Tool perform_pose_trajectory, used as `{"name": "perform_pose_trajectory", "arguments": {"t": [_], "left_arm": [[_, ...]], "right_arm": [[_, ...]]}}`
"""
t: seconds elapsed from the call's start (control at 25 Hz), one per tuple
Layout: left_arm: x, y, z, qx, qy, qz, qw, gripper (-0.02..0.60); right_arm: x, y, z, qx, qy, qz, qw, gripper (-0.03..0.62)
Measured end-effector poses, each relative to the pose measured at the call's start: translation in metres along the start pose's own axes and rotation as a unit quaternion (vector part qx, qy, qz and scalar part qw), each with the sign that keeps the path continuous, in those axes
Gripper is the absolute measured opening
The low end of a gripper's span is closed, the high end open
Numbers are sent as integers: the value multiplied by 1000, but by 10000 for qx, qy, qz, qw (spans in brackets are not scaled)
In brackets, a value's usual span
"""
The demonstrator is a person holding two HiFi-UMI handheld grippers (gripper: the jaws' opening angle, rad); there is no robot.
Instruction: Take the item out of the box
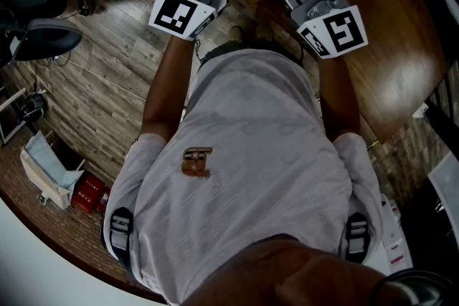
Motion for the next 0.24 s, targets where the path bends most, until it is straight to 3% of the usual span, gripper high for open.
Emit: {"name": "perform_pose_trajectory", "arguments": {"t": [0.24], "left_arm": [[-2, 1, -3, 67, -25, 64, 10000, 20]], "right_arm": [[2, 2, -2, -56, 11, 58, 10000, 195]]}}
Point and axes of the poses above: the fingertips, and each gripper's own axes: y backward along the fingers, x to its left, z out of its top, the point moved 8 cm from there along y, backward along the fingers, and after that the axes turned 12 degrees about x, right-handed, at the moved point
